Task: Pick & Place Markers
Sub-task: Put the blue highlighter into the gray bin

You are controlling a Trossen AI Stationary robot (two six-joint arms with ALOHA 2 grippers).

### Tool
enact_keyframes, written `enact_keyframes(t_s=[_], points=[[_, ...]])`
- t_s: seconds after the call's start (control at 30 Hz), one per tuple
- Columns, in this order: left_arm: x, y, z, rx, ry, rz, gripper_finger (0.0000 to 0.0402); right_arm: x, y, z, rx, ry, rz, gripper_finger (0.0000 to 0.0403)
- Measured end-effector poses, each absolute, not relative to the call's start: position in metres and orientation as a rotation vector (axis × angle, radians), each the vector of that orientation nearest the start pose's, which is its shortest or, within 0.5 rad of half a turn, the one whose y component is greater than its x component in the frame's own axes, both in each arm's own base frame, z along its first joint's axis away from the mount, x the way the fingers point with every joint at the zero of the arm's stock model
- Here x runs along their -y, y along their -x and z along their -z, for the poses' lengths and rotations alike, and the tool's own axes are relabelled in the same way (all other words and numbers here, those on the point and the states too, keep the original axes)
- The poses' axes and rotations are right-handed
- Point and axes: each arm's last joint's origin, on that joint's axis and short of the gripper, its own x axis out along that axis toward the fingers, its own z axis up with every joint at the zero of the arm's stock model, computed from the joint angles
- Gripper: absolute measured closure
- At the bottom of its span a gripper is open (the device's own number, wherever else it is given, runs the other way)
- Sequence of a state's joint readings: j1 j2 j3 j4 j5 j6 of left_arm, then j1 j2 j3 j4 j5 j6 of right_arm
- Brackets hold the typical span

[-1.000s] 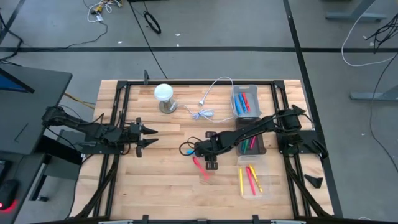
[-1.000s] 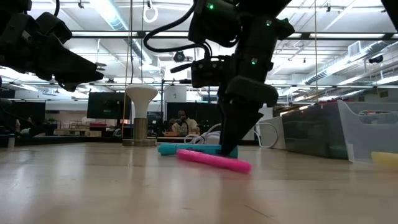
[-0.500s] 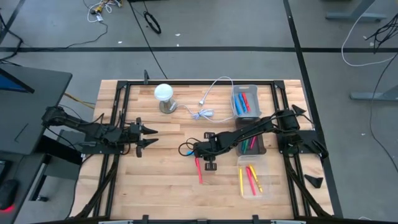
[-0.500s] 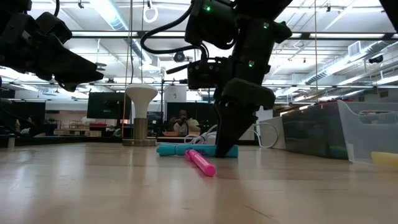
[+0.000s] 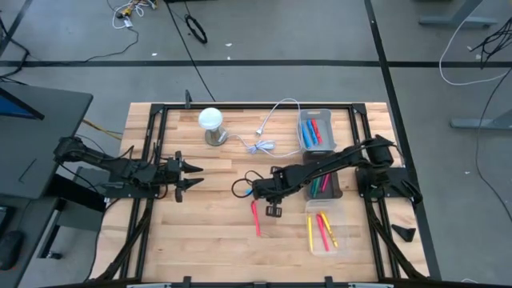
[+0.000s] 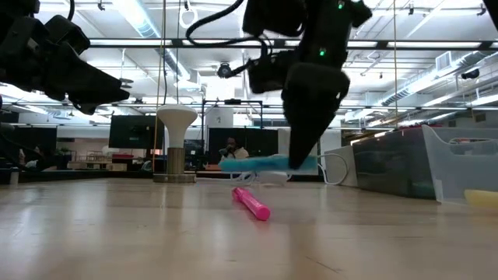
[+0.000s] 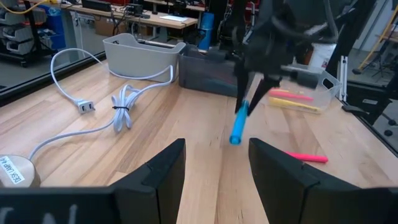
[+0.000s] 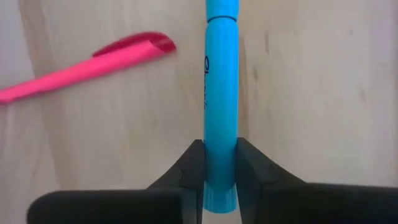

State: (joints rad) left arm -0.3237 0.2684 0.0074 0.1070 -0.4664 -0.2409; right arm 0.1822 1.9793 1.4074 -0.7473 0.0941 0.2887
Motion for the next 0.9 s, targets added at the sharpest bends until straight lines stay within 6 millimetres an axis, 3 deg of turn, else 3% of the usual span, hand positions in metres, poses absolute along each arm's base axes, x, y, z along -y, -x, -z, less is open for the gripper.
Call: enact_keyframes(t_s=[0.37,0.57,0.7,0.9], points=[[0.023,-0.109,-0.154,-0.124,0.181,-0.159,0.0218,-0.064,-0.364,-0.256,-1.283,-0.217,0.229,0.0352],[0.023,-0.109,-0.154,-0.124,0.181,-0.159,0.0218,-0.063,-0.356,-0.291,-1.299,-0.330,0.332,0.0352],[0.023,-0.109,-0.154,-0.124,0.181,-0.159,0.0218,-0.062,-0.352,-0.307,-1.303,-0.405,0.401,0.0352],[0.023,-0.109,-0.154,-0.124,0.181,-0.159,0.0218,-0.062,-0.351,-0.314,-1.287,-0.485,0.463,0.0352]])
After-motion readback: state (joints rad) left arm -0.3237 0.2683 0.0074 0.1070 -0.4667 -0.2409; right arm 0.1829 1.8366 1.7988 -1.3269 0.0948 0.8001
